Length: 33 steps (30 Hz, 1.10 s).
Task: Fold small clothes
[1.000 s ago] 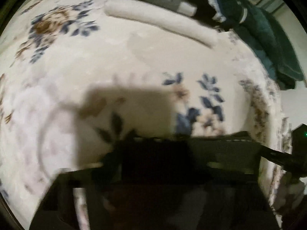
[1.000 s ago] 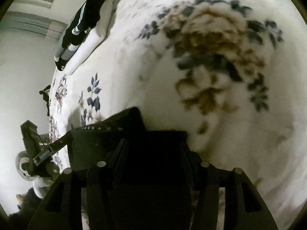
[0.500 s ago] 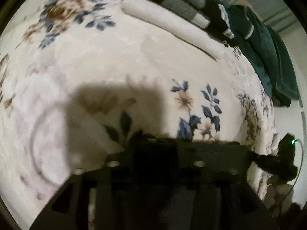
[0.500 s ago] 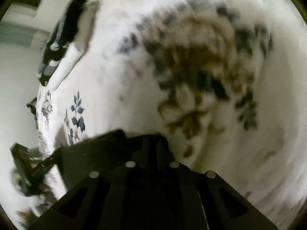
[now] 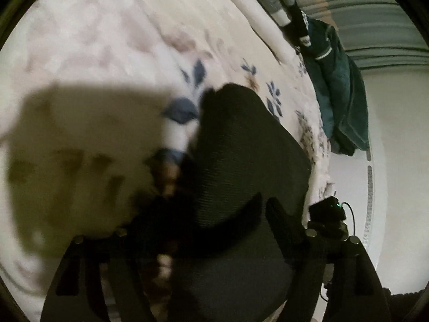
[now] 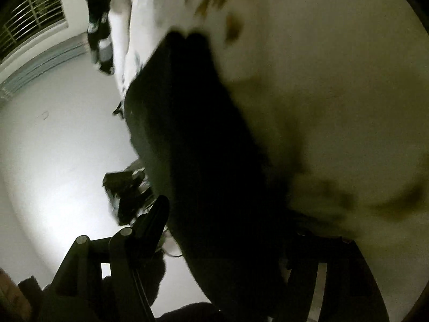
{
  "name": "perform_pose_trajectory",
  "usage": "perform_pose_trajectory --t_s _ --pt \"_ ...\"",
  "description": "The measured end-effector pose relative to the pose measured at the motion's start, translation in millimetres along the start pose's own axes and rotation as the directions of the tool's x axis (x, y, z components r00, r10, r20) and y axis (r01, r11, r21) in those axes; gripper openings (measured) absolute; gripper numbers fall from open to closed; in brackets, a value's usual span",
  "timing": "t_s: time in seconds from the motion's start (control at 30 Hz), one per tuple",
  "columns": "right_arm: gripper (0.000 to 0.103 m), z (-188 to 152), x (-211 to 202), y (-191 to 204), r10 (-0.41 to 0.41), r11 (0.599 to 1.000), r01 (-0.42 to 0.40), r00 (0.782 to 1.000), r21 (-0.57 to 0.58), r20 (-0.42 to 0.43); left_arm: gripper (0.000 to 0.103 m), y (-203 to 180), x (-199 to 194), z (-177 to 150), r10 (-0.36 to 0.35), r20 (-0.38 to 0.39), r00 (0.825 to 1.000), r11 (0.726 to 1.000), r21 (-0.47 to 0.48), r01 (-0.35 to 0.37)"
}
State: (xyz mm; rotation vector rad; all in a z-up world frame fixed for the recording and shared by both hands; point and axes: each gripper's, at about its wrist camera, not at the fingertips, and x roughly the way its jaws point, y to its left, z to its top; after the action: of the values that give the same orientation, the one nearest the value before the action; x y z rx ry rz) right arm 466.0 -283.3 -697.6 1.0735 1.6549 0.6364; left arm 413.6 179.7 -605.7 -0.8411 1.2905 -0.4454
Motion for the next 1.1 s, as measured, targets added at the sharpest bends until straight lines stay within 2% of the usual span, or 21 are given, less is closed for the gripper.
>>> perform_pose_trajectory --t_s 0.1,0.13,0.23,0.27,0.3,0.33,0.37,0.43,0.53,0.6,0.63,0.67,0.73,0.77,0.83,0.93,0.97,1.0,1.1 --pt "0.071 4 24 12 0.027 0.999 -0.028 0.999 -0.028 -0.046 0.081 -15 16 1 -0.018 -0.033 0.999 1.0 0.024 0.019" --pt "0.071 6 33 18 0.028 0.999 -0.03 0.998 -0.039 -0.059 0.082 -22 23 1 0.003 -0.045 0.999 0.999 0.05 0.0" --pt "0.071 6 40 26 0.015 0.998 -0.019 0.998 -0.057 -0.059 0.082 -34 33 1 0.021 -0.026 0.999 0.996 0.089 -0.019" --pt "0.067 4 39 27 0.003 0.998 -0.006 0.999 -0.061 -0.049 0.082 -36 33 1 0.014 -0.008 1.0 0.996 0.092 -0.014" --pt "0.056 4 38 28 -0.009 0.998 0.007 0.999 -0.063 -0.038 0.079 -37 32 2 0.002 0.01 1.0 0.996 0.093 -0.003" --pt "0.048 0 36 28 -0.035 0.997 0.034 0.999 -0.064 -0.015 0.049 -40 29 2 0.001 0.026 1.0 0.995 0.099 -0.004" --pt "0.034 -4 34 28 -0.04 0.998 0.04 0.999 -0.055 0.008 0.029 -40 28 2 0.014 0.027 1.0 0.994 0.103 -0.017" --pt "0.03 -14 31 32 -0.034 0.999 0.036 0.998 -0.04 0.056 0.023 -41 20 8 -0.005 0.04 0.999 0.995 0.098 0.001" --pt "0.028 -29 27 44 -0.014 1.0 0.017 0.992 -0.02 0.127 0.023 -47 14 21 -0.011 0.024 1.0 0.993 0.118 0.008" --pt "0.027 -36 26 45 0.024 1.0 -0.024 0.986 -0.004 0.165 0.023 -50 16 38 -0.015 0.002 1.0 0.99 0.143 0.015" --pt "0.027 -39 27 42 0.03 0.999 -0.033 0.983 0.011 0.181 0.024 -47 20 44 -0.027 -0.027 0.999 0.99 0.137 0.031" --pt "0.03 -39 29 36 0.024 0.999 -0.031 0.982 0.033 0.186 0.03 -39 29 51 -0.036 -0.083 0.996 0.991 0.124 0.047" --pt "0.039 -40 31 21 -0.007 0.996 -0.01 0.983 0.093 0.184 0.038 -25 35 52 -0.049 -0.147 0.988 0.994 0.095 0.063" --pt "0.046 -41 33 17 -0.003 0.994 -0.016 0.984 0.107 0.178 0.04 -19 35 50 -0.084 -0.164 0.983 0.992 0.08 0.098" --pt "0.046 -44 30 11 0.02 0.992 -0.042 0.982 0.116 0.186 0.041 -14 31 42 -0.127 -0.178 0.976 0.986 0.083 0.144" --pt "0.046 -49 31 20 -0.015 0.995 -0.009 0.975 0.103 0.222 0.038 -17 26 30 -0.118 -0.152 0.981 0.984 0.118 0.136" --pt "0.04 -52 32 24 -0.033 0.995 0.008 0.969 0.104 0.243 0.031 -22 23 29 -0.101 -0.133 0.986 0.983 0.139 0.119" --pt "0.029 -55 38 30 -0.044 0.994 0.017 0.966 0.107 0.254 0.024 -27 23 29 -0.092 -0.127 0.988 0.981 0.156 0.111" --pt "0.024 -58 31 45 -0.092 0.991 0.058 0.949 0.118 0.303 0.021 -43 17 37 -0.052 -0.119 0.992 0.978 0.196 0.075"
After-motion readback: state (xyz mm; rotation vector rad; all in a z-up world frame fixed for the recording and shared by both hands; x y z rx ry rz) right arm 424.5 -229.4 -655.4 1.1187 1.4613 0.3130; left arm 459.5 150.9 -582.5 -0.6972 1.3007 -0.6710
